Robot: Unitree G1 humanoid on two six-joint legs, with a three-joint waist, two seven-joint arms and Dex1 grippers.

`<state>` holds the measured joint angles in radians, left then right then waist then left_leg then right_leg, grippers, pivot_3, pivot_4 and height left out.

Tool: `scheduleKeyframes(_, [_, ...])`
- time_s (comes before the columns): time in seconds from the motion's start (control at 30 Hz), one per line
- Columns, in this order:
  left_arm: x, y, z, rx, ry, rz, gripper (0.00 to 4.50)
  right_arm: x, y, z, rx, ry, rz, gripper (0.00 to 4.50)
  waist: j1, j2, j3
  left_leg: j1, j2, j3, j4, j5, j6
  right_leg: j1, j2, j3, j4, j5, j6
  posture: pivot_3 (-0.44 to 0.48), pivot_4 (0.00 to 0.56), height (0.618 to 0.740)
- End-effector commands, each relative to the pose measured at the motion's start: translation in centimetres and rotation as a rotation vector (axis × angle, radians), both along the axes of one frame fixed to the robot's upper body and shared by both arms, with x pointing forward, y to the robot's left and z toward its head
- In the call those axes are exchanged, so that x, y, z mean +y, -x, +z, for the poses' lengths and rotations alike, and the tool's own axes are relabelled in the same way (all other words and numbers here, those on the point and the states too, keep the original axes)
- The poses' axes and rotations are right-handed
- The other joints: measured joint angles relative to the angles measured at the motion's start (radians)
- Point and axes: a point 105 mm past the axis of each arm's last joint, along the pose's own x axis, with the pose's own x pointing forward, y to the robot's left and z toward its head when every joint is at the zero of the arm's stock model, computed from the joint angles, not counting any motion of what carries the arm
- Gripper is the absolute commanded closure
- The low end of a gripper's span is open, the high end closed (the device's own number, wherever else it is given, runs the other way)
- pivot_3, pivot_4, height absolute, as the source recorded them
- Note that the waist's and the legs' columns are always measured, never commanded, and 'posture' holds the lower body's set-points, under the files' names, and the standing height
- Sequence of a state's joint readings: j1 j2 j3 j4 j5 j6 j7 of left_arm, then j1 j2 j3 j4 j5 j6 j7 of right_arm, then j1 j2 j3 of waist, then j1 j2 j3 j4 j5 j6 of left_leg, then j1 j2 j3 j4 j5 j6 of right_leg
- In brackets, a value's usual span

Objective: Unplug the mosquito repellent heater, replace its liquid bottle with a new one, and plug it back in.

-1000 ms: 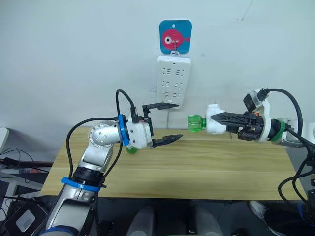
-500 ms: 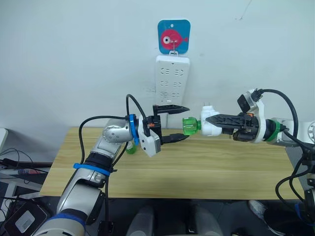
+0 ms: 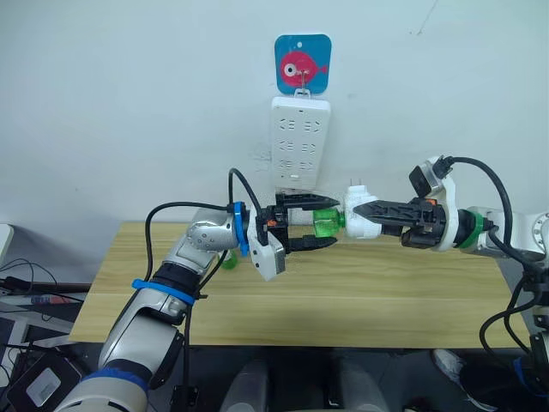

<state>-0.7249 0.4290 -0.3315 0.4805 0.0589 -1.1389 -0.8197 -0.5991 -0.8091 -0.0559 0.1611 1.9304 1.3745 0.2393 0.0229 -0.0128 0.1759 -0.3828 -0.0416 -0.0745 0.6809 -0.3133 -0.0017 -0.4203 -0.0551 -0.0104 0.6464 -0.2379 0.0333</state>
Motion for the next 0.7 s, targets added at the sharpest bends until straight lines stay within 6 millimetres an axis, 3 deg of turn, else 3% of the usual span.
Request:
scheduleKeyframes(0.03, [0.0, 0.3, 0.8, -0.004, 0.025, -0.019, 2.13, 0.1, 0.6, 1.6, -0.052, -0.044, 0.028, 1.5, 0.0, 0.0, 0.0, 0.0, 0.0, 0.0, 0.0, 0.0, 0.0, 0.0, 0.0, 0.0, 0.0, 0.0, 0.0, 0.027, 0.189, 0.74])
scheduleKeyframes(0.17, [-0.2, 1.0, 0.7, 0.07, 0.031, -0.055, 2.16, 0.2, 1.2, 1.1, -0.059, -0.005, 0.058, 1.5, 0.0, 0.0, 0.0, 0.0, 0.0, 0.0, 0.0, 0.0, 0.0, 0.0, 0.0, 0.0, 0.0, 0.0, 0.0, 0.027, 0.189, 0.74])
scheduleKeyframes(0.23, [-0.4, 0.9, 0.9, 0.204, 0.048, -0.054, 2.16, 0.2, 1.4, 0.9, -0.06, 0.002, 0.064, 1.5, -0.001, 0.0, 0.0, 0.0, 0.0, -0.001, 0.0, 0.0, 0.0, 0.0, 0.0, 0.0, 0.0, 0.0, 0.0, 0.029, 0.188, 0.74])
scheduleKeyframes(0.33, [-0.7, 2.1, 2.5, 0.753, 0.081, -0.164, 2.16, 0.0, 1.8, 0.4, -0.067, 0.039, 0.083, 1.5, -0.007, 0.0, 0.0, -0.001, 0.0, -0.001, 0.0, 0.0, 0.0, 0.0, 0.0, 0.0, 0.0, 0.0, 0.0, 0.029, 0.188, 0.74])
scheduleKeyframes(0.43, [-0.6, 2.3, 3.0, 1.13, 0.074, -0.197, 2.16, -0.2, 2.0, 0.2, -0.073, 0.059, 0.094, 1.5, -0.012, 0.0, 0.0, -0.001, 0.0, -0.004, 0.0, 0.0, 0.0, 0.0, 0.001, -0.001, 0.0, 0.0, 0.0, 0.034, 0.186, 0.74])
scheduleKeyframes(0.57, [0.9, 2.9, 2.6, 1.734, 0.048, -0.294, 2.16, 0.1, 2.3, 0.3, -0.089, 0.053, 0.116, 1.5, -0.023, 0.0, 0.001, 0.0, 0.0, -0.004, 0.001, 0.0, 0.0, 0.001, 0.002, -0.001, 0.001, 0.0, 0.0, 0.04, 0.184, 0.74])
scheduleKeyframes(0.7, [2.3, 3.5, 1.1, 2.016, 0.01, -0.318, 2.16, 0.2, 2.4, 0.4, -0.1, 0.055, 0.109, 1.5, -0.031, -0.001, 0.003, 0.001, 0.0, -0.004, 0.0, 0.0, 0.0, 0.0, 0.004, -0.002, 0.002, -0.001, 0.001, 0.037, 0.18, 0.74])
